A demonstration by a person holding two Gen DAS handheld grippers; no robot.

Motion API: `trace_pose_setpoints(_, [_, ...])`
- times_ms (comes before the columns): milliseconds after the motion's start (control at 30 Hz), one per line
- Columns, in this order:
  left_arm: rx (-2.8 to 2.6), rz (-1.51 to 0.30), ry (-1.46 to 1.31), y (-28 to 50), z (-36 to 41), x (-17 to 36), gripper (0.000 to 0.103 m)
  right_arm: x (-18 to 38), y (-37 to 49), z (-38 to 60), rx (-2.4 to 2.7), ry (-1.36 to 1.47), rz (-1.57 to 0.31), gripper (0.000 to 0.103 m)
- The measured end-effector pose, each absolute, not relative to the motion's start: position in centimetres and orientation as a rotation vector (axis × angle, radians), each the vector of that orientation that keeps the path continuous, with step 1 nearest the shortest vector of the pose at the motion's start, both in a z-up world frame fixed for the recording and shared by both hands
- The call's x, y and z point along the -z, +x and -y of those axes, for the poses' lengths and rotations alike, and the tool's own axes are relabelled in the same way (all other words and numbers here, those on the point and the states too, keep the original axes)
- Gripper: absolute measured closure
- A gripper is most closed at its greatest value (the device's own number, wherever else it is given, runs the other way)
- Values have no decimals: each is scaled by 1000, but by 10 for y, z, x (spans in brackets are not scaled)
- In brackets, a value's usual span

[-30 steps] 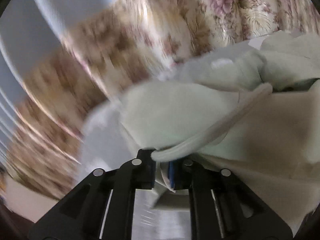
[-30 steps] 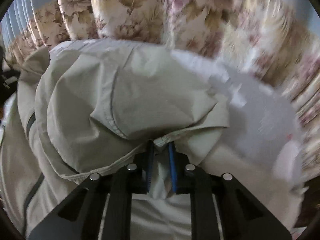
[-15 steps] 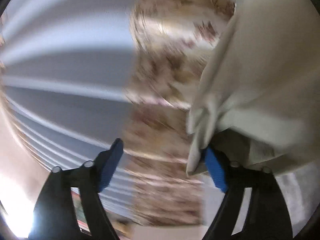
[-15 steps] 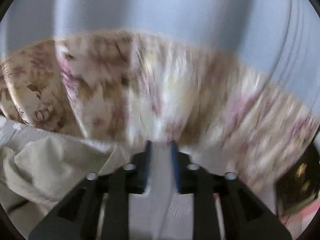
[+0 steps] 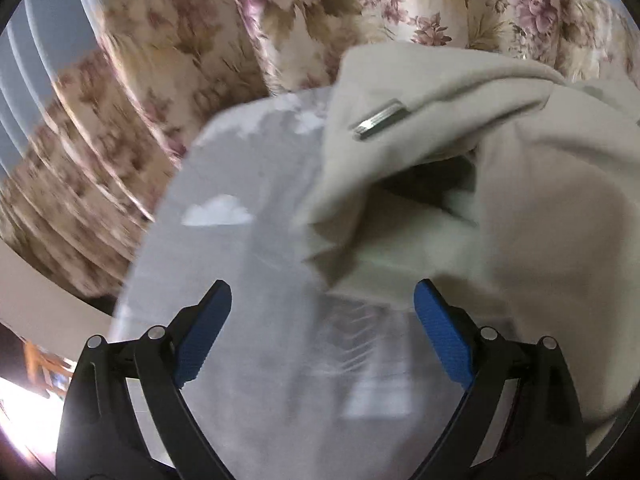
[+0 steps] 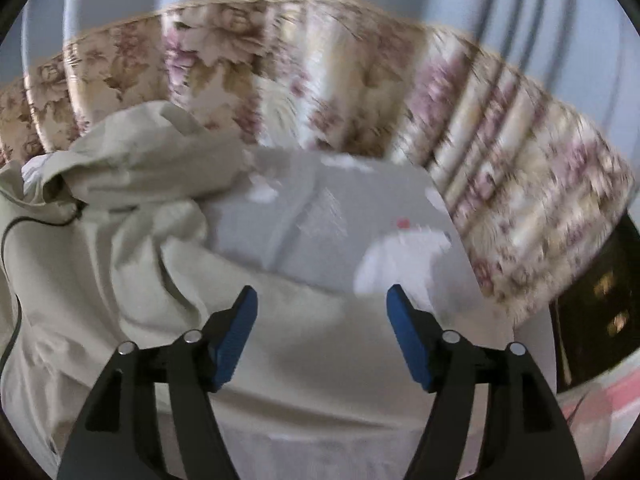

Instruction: Fold large clothes

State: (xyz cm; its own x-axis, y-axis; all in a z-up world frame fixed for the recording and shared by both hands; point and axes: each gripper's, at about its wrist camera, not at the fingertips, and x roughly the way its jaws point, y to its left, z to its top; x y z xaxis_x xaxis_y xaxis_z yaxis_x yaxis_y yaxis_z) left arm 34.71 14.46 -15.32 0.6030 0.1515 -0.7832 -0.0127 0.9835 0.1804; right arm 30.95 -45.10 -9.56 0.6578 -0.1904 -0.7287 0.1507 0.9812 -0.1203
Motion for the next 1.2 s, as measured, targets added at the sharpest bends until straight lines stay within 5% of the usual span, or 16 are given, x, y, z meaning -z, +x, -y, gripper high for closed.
trace_pose_setpoints(167, [-27, -923, -4, 375, -137, 154, 16, 119, 299, 498, 307, 105, -893, 34])
trace_pose_setpoints(267, [9, -963, -78, 391, -136, 160, 77, 139, 303, 503, 318, 138, -959, 33])
trace_pose_setpoints(333, [5, -957, -89, 392, -133, 155, 95, 148, 304, 490, 269, 100, -980, 30])
trace_pose_setpoints(400, [-32, -910, -14, 387, -132, 138, 95, 156, 306, 479, 246, 32, -995, 32])
trace_pose_setpoints(433, [-92, -863, 88, 382, -129, 124, 95, 161, 309, 475, 245, -7, -1007, 48])
trace_pose_setpoints(467, [-170, -809, 211, 378, -125, 110, 96, 160, 310, 475, 233, -23, -998, 52])
trace_pose_setpoints(500, [-242, -759, 323, 374, -123, 97, 96, 157, 311, 476, 253, -60, -1011, 84])
trace_pose_setpoints(533, [-316, -708, 424, 369, -125, 82, 96, 156, 313, 476, 280, -112, -1016, 93])
trace_pose_setpoints(667, [-486, -605, 664, 356, -145, 42, 93, 160, 322, 456, 348, -353, -1018, 97])
trace_pose_setpoints(800, [-741, -464, 1235, 348, -141, 86, 90, 146, 329, 464, 492, -448, -932, 100])
trace_pose_setpoints(867, [-769, -526, 1349, 348, -159, 119, 75, 134, 328, 478, 533, -429, -890, 100])
trace_pose_setpoints(933, [-727, -671, 1298, 341, -181, 147, 45, 115, 312, 500, 433, -194, -887, 99])
trace_pose_setpoints(967, [-692, -715, 1241, 335, -186, 151, 42, 107, 302, 504, 385, -110, -875, 98])
trace_pose_setpoints(1000, [-631, -779, 1124, 322, -189, 156, 36, 100, 288, 502, 325, -57, -869, 93])
trace_pose_setpoints(1100, [-514, -853, 880, 291, -184, 155, 26, 91, 251, 486, 206, -11, -830, 49])
trace_pose_setpoints(1200, [-364, -855, 561, 252, -168, 136, 13, 85, 220, 462, 156, -2, -794, 47])
